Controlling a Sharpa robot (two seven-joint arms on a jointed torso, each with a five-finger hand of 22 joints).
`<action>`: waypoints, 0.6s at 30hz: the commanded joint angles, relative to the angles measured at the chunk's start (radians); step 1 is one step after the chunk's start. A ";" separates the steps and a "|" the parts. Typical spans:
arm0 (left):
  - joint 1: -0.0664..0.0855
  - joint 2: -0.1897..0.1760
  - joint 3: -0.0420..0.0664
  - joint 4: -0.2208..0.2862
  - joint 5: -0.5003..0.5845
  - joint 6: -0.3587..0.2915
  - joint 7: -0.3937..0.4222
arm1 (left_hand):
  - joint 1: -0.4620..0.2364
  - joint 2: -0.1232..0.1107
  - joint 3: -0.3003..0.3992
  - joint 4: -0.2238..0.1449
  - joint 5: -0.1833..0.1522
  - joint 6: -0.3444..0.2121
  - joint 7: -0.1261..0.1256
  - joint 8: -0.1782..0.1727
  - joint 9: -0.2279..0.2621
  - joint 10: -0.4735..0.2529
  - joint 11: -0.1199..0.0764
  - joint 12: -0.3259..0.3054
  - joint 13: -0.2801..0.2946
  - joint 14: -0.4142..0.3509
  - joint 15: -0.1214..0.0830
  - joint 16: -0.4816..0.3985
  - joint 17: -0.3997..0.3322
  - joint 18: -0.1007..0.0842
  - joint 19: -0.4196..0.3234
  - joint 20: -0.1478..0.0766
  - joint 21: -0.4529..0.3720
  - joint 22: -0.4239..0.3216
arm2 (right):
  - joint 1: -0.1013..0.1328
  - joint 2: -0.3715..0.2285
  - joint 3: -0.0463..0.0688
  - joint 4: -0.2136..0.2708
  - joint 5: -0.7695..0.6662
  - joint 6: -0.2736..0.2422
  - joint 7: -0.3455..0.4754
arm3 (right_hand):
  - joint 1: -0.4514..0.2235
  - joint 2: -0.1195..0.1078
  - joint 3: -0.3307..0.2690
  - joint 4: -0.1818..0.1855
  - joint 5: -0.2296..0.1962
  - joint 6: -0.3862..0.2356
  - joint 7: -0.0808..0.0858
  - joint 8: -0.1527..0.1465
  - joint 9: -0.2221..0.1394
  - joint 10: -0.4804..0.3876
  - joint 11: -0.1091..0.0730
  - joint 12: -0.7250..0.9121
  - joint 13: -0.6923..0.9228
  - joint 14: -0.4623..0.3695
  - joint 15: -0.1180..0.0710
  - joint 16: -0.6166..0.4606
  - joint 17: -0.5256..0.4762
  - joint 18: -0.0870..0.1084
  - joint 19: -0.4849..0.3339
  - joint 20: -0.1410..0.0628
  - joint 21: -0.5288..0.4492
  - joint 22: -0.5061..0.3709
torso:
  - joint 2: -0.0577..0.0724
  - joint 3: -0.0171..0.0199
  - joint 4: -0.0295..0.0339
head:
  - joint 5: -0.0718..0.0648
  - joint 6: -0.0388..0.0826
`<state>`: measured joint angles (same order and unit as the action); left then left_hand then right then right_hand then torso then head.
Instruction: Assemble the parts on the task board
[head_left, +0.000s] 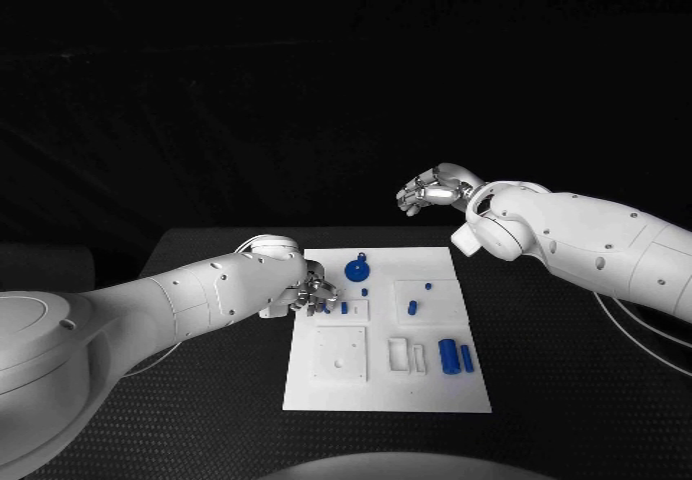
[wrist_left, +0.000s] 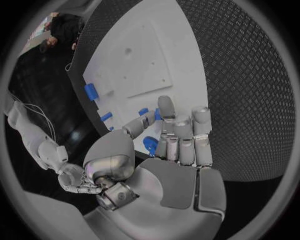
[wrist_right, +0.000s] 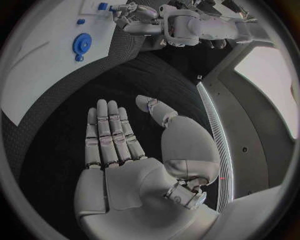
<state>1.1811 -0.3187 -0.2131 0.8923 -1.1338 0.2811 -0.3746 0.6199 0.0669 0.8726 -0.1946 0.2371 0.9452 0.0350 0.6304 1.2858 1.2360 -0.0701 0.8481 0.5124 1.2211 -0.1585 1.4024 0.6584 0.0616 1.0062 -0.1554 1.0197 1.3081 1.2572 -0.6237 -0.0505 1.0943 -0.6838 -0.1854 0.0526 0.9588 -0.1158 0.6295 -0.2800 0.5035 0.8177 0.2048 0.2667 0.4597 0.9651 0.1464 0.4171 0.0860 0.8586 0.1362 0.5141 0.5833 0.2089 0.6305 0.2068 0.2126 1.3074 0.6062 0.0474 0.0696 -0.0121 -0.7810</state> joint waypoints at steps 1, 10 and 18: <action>0.000 0.001 0.000 0.004 -0.004 -0.010 0.006 | 0.045 0.036 0.052 0.051 0.006 0.016 -0.009 0.003 0.002 0.001 -0.007 0.005 -0.002 0.021 -0.026 0.006 -0.002 -0.006 0.008 -0.114 0.006 0.016 | 0.000 0.001 0.001 0.000 -0.002 0.011 0.006 | 0.006 -0.001 0.003 -0.001 0.006 -0.007 0.000 0.006 -0.001 0.005 0.000 0.006 -0.001 -0.003 0.002 0.005 -0.001 -0.013 0.009 0.000 -0.004 0.023 | 0.000 -0.0004 0.0002 | -0.001 -0.001; -0.001 0.002 0.000 0.001 -0.004 0.000 0.007 | 0.046 0.036 0.051 0.052 0.006 0.016 -0.010 0.003 0.003 0.001 -0.007 0.005 -0.002 0.022 -0.026 0.006 -0.002 -0.006 0.008 -0.114 0.006 0.016 | 0.000 0.001 0.001 -0.001 -0.002 0.011 0.006 | 0.006 -0.001 0.003 -0.001 0.006 -0.007 0.000 0.006 -0.002 0.005 0.000 0.006 -0.002 -0.003 0.002 0.005 -0.001 -0.013 0.009 0.000 -0.005 0.023 | 0.000 -0.0002 0.0003 | 0.001 -0.001; -0.004 0.004 0.000 -0.005 -0.004 0.008 0.005 | 0.047 0.035 0.051 0.051 0.006 0.016 -0.010 0.003 0.003 0.001 -0.008 0.005 -0.002 0.022 -0.026 0.006 -0.002 -0.006 0.008 -0.114 0.006 0.016 | 0.000 0.001 0.001 -0.001 -0.002 0.011 0.006 | 0.006 -0.001 0.003 -0.001 0.006 -0.007 0.000 0.006 -0.002 0.005 0.000 0.006 -0.002 -0.003 0.002 0.005 -0.001 -0.013 0.010 0.000 -0.005 0.024 | 0.000 -0.0004 0.0007 | 0.003 -0.003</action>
<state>1.1778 -0.3174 -0.2131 0.8873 -1.1339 0.2805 -0.3746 0.6199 0.0669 0.8704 -0.1906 0.2395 0.9450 0.0349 0.6271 1.2881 1.2345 -0.0716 0.8480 0.5116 1.2207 -0.1588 1.4023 0.6575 0.0616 1.0098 -0.1590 1.0220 1.3078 1.2572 -0.6233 -0.0505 1.0935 -0.6838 -0.1852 0.0526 0.9587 -0.1158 0.6294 -0.2800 0.5035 0.8177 0.2048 0.2667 0.4586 0.9651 0.1464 0.4171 0.0852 0.8592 0.1356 0.5141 0.5835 0.2090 0.6305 0.2068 0.2126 1.3073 0.6062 0.0472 0.0702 -0.0095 -0.7835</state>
